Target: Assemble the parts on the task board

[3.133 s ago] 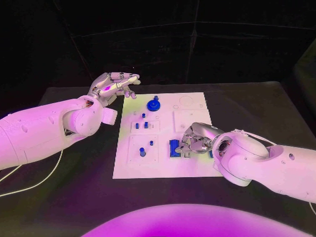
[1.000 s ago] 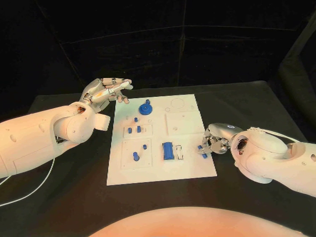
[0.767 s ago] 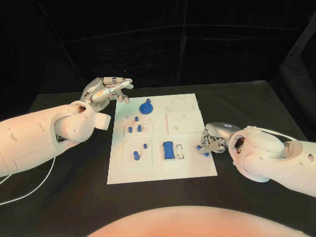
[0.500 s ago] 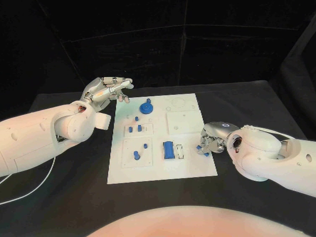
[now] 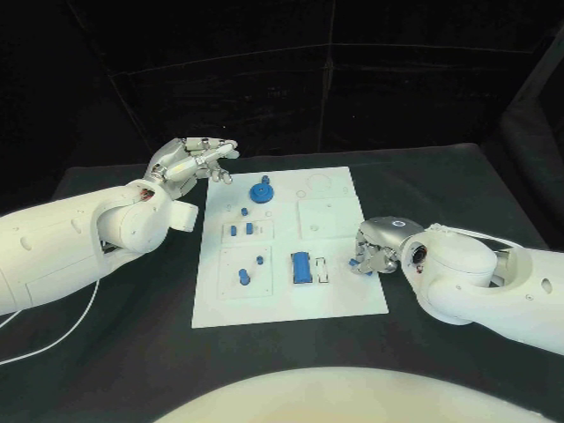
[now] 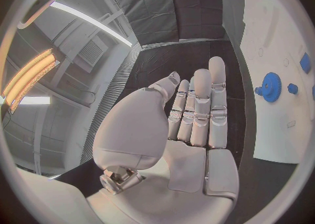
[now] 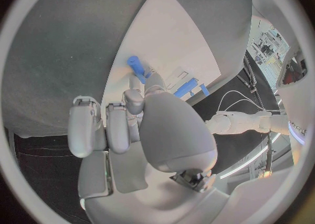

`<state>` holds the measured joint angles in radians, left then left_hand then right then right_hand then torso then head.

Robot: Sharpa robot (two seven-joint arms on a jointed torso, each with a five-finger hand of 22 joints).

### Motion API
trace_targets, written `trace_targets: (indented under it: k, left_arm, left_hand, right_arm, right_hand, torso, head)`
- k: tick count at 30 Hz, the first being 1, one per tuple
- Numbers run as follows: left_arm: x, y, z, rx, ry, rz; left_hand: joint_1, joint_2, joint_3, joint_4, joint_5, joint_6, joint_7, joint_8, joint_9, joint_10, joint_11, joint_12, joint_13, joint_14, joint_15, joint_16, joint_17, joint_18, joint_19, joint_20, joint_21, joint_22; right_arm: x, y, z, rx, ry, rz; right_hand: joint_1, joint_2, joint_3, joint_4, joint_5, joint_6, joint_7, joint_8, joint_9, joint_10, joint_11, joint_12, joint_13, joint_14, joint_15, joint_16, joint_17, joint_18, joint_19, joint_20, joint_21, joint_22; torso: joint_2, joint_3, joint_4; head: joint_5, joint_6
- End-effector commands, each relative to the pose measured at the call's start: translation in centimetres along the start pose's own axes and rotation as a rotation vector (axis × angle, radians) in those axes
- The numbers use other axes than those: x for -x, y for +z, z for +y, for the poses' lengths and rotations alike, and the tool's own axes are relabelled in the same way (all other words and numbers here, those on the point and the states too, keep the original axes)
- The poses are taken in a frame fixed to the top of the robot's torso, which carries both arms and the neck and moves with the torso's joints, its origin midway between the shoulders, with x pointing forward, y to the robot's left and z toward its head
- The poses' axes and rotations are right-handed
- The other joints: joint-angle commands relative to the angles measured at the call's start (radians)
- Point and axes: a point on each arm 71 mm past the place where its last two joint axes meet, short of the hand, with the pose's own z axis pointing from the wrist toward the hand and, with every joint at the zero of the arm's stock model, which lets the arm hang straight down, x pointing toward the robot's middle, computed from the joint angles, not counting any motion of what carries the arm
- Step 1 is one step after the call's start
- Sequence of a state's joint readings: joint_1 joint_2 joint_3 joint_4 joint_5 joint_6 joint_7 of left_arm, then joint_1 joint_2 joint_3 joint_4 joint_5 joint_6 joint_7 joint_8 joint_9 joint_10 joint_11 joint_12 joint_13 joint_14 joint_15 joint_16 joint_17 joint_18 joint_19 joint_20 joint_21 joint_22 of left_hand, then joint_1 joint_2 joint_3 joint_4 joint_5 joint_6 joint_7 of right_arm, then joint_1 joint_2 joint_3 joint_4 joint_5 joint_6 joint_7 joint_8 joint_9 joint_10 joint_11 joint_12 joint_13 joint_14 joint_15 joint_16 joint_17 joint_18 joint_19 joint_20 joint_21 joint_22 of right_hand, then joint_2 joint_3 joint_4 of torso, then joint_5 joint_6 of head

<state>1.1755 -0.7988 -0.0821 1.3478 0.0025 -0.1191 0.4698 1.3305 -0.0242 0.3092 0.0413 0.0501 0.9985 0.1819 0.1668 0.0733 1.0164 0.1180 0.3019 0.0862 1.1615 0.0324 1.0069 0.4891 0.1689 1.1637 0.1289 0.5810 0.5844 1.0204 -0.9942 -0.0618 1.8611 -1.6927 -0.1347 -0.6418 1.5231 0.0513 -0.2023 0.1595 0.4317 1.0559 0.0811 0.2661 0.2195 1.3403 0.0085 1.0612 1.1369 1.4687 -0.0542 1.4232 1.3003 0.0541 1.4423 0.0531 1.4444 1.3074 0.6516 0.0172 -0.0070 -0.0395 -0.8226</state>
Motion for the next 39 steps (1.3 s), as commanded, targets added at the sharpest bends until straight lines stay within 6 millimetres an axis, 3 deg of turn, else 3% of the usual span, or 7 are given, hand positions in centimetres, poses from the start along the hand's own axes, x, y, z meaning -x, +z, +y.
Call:
trace_targets:
  k: [1, 4, 8, 20, 28, 39]
  left_arm:
    - [-0.2, 0.0, -0.1, -0.003, -0.009, 0.013]
    - [-0.2, 0.0, -0.1, -0.003, -0.009, 0.013]
    - [-0.2, 0.0, -0.1, -0.002, -0.010, 0.014]
    - [-0.2, 0.0, -0.1, -0.002, -0.010, 0.015]
    - [-0.2, 0.0, -0.1, -0.001, -0.011, 0.016]
    - [-0.3, 0.0, -0.1, -0.001, -0.012, 0.019]
  left_hand:
    - [0.006, 0.001, -0.007, -0.002, -0.002, -0.005, 0.000, 0.003, -0.001, -0.006, -0.002, 0.002, 0.002, -0.010, 0.000, 0.001, -0.001, 0.013, 0.005, 0.003, -0.005, -0.001]
    - [0.006, 0.001, -0.007, -0.002, -0.002, -0.005, 0.000, 0.003, -0.001, -0.006, -0.002, 0.002, 0.002, -0.010, 0.000, 0.001, -0.001, 0.013, 0.005, 0.003, -0.005, -0.001]
    - [0.006, 0.001, -0.007, -0.002, -0.002, -0.005, 0.000, 0.003, -0.001, -0.006, -0.002, 0.003, 0.002, -0.010, 0.001, 0.001, -0.001, 0.013, 0.005, 0.003, -0.005, -0.001]
    - [0.006, 0.001, -0.007, -0.002, -0.002, -0.005, 0.000, 0.003, -0.001, -0.006, -0.002, 0.003, 0.002, -0.010, 0.001, 0.001, -0.001, 0.013, 0.005, 0.003, -0.005, -0.001]
    - [0.006, 0.001, -0.007, -0.002, -0.002, -0.005, 0.000, 0.003, -0.001, -0.006, -0.002, 0.003, 0.002, -0.010, 0.001, 0.001, -0.001, 0.013, 0.005, 0.003, -0.005, -0.001]
    - [0.007, 0.001, -0.007, -0.002, -0.002, -0.005, 0.000, 0.004, -0.001, -0.007, -0.002, 0.003, 0.002, -0.010, 0.000, 0.002, -0.002, 0.013, 0.005, 0.003, -0.006, -0.002]
  right_arm:
    - [-1.3, -0.2, -0.5, -0.036, -0.001, 0.028]
    - [-1.0, -0.5, -0.4, -0.036, 0.044, -0.007]
    - [-0.6, -1.1, -0.4, -0.039, 0.131, -0.045]
    - [0.2, -2.0, 0.5, -0.017, 0.353, -0.119]
    - [-0.1, -1.7, 1.3, -0.017, 0.455, -0.074]
    - [-1.2, -0.4, 2.6, -0.036, 0.499, 0.051]
  right_hand:
    - [-0.001, 0.007, 0.010, 0.007, 0.046, 0.013, -0.002, 0.000, -0.011, 0.017, -0.010, 0.017, 0.014, 0.054, -0.011, 0.008, 0.009, -0.012, 0.008, -0.002, 0.011, 0.116]
    - [0.001, 0.002, 0.024, 0.012, 0.089, 0.022, -0.005, -0.006, -0.010, 0.027, -0.013, 0.031, 0.027, 0.056, -0.013, 0.015, 0.021, -0.016, 0.018, -0.005, 0.021, 0.129]
    - [-0.007, -0.004, 0.029, 0.020, 0.099, 0.026, -0.005, -0.011, -0.009, 0.034, -0.013, 0.042, 0.037, 0.058, -0.014, 0.019, 0.027, -0.017, 0.022, -0.006, 0.024, 0.133]
    - [-0.028, -0.018, 0.032, 0.039, 0.099, 0.034, -0.007, -0.019, -0.007, 0.040, -0.014, 0.047, 0.044, 0.059, -0.014, 0.022, 0.033, -0.018, 0.026, -0.007, 0.028, 0.138]
    - [-0.037, -0.023, 0.034, 0.050, 0.094, 0.036, -0.006, -0.023, -0.006, 0.041, -0.014, 0.048, 0.045, 0.059, -0.014, 0.022, 0.034, -0.018, 0.026, -0.007, 0.029, 0.139]
    - [-0.083, -0.030, 0.033, 0.092, 0.072, 0.048, -0.009, -0.033, -0.002, 0.052, -0.015, 0.059, 0.058, 0.060, -0.015, 0.027, 0.043, -0.020, 0.030, -0.007, 0.032, 0.144]
  torso:
    - [0.000, -0.0002, 0.0004]
    - [0.000, -0.0004, 0.0011]
    - [-0.001, -0.0012, 0.0010]
    - [0.002, 0.0001, -0.0001]
    - [0.001, -0.0004, 0.0007]
    - [0.001, -0.0006, -0.0003]
  head:
    - [0.000, -0.001]
    - [0.000, 0.000]
    - [0.002, 0.000]
    - [0.009, 0.000]
    - [0.014, -0.004]
    - [0.020, -0.005]
